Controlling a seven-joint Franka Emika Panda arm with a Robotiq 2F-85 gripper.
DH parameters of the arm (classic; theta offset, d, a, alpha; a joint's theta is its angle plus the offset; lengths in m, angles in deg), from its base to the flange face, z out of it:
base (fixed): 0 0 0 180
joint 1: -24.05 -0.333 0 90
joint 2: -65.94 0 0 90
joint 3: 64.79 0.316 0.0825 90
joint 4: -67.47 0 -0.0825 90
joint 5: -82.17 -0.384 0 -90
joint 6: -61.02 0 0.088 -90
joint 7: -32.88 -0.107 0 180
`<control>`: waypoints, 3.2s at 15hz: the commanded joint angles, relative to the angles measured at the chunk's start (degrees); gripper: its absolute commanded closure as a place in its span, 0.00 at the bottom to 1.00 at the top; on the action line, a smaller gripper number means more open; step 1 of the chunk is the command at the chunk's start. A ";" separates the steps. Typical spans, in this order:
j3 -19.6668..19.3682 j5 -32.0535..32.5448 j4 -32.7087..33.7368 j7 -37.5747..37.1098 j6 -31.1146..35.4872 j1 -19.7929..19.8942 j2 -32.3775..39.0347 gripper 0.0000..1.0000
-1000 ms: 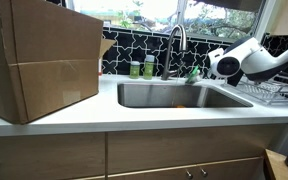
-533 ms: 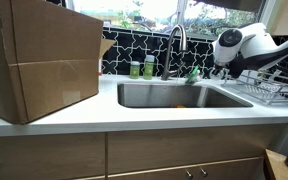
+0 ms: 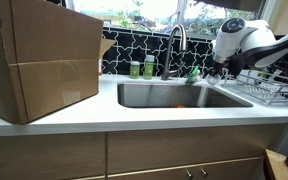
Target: Pick up the small clear lunch box and fetch some water, pour the water from the small clear lunch box onto the plate in the sink and place the small clear lunch box back on the kitchen counter
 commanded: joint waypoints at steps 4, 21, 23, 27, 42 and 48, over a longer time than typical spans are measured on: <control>-1.10 -29.49 -1.71 27.21 0.26 -0.97 -6.30 0.97; -0.86 -62.97 -1.42 64.33 -18.92 -2.67 -7.66 0.97; -1.10 -64.21 -2.01 65.84 -17.03 -2.98 -7.52 0.97; -0.65 -65.53 -2.47 64.87 -18.03 -3.31 -7.26 0.97; -0.50 -69.88 -7.14 65.02 -10.85 -4.18 -8.26 0.43; -0.55 -69.41 -5.69 63.66 -13.06 -3.57 -10.26 0.01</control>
